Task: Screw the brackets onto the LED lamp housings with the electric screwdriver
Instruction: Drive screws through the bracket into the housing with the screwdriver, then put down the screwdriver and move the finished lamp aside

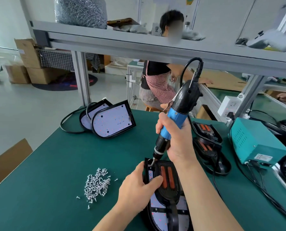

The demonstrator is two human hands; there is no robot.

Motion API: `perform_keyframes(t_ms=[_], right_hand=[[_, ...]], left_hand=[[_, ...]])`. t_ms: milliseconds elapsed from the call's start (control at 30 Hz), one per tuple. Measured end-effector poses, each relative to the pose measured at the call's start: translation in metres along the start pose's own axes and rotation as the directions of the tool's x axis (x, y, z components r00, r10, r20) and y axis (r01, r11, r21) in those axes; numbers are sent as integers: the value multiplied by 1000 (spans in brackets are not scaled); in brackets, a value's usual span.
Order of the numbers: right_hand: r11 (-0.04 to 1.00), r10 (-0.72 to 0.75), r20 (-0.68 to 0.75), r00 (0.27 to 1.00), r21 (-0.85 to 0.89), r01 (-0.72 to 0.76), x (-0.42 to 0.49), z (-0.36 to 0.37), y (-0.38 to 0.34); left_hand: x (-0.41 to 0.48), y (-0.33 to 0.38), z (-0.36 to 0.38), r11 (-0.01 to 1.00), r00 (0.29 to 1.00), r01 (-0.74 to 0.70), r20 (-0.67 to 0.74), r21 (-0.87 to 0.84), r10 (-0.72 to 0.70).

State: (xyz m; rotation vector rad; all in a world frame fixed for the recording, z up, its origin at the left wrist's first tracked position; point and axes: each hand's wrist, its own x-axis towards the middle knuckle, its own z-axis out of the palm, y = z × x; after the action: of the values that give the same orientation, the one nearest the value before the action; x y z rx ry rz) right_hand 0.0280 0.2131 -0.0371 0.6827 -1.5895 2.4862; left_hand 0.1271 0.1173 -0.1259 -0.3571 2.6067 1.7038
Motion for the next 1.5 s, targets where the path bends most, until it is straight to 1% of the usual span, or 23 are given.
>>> perform_keyframes(t_ms=[167, 233, 267, 300, 367, 467, 567, 633, 700, 733, 800, 867, 933, 1000, 1067, 1167, 1233, 1267, 1333, 1400, 1433, 1500], right_hand=[[995, -101, -84, 991, 19, 103, 8, -19, -34], [994, -105, -133, 986, -31, 102, 6, -32, -44], [995, -87, -167, 982, -73, 75, 4, -39, -47], [992, -54, -206, 977, -126, 28, 1, -47, -48], [967, 43, -289, 956, -229, -113, -7, -64, -49], [902, 212, -378, 901, -279, -329, -23, -95, -45], [832, 398, -414, 818, -213, -512, -40, -120, -41], [787, 499, -422, 757, -145, -600, -50, -133, -40], [755, 544, -447, 711, -110, -647, -59, -143, -38], [754, 539, -473, 697, -99, -650, -64, -148, -37], [789, 484, -557, 676, -57, -612, -72, -155, -32], [824, 406, -663, 629, -31, -565, -80, -163, -27], [835, 335, -746, 575, -48, -548, -87, -173, -23], [815, 280, -787, 549, -107, -569, -95, -181, -23], [734, 212, -807, 551, -241, -635, -102, -185, -24], [529, 68, -814, 577, -461, -712, -109, -188, -25], [408, 21, -800, 599, -540, -736, -110, -187, -27], [365, -1, -796, 605, -564, -741, -110, -186, -27], [316, -85, -776, 625, -616, -721, -110, -182, -27], [237, -184, -719, 670, -694, -680, -111, -177, -26], [188, -212, -689, 693, -725, -663, -112, -176, -25], [95, -217, -665, 715, -743, -663, -113, -175, -26]], left_hand=[[-2, 2, -3, 1000, 1000, -1, -3, -15, 1], [-4, 2, -4, 1000, 1000, -3, -3, -19, 3], [-4, 2, -4, 1000, 1000, -5, -6, -29, 4], [-5, 1, -5, 999, 1000, -6, -12, -39, 6], [-5, 0, -5, 999, 1000, -2, -21, -48, 1], [-5, -1, -4, 999, 1000, 1, -27, -53, -3], [-5, 0, -4, 999, 1000, -5, -28, -46, 4], [-4, 1, -5, 998, 1000, 11, -23, -59, -12], [-4, 1, -4, 997, 1000, 11, -12, -76, -12], [-5, 1, -5, 997, 1000, 9, -11, -81, -10], [-7, 3, -5, 997, 1000, 9, -19, -80, -10], [-7, 3, -6, 997, 1000, 2, -23, -83, -4], [-6, 2, -7, 996, 1000, 5, -16, -92, -7], [-5, 2, -7, 995, 1000, 14, -4, -103, -14], [-7, 5, -8, 995, 1000, 10, -1, -95, -10], [-7, 6, -8, 993, 1000, 0, 5, -114, 1], [-8, 6, -7, 992, 1000, -1, 10, -127, 3], [-9, 6, -7, 991, 1000, 1, 14, -131, 1], [-11, 7, -8, 990, 1000, 6, 19, -139, -4], [-12, 8, -8, 990, 1000, 5, 20, -140, -3], [-13, 7, -8, 991, 1000, 6, 17, -137, -4], [-14, 8, -7, 993, 1000, 1, 9, -121, 0]])
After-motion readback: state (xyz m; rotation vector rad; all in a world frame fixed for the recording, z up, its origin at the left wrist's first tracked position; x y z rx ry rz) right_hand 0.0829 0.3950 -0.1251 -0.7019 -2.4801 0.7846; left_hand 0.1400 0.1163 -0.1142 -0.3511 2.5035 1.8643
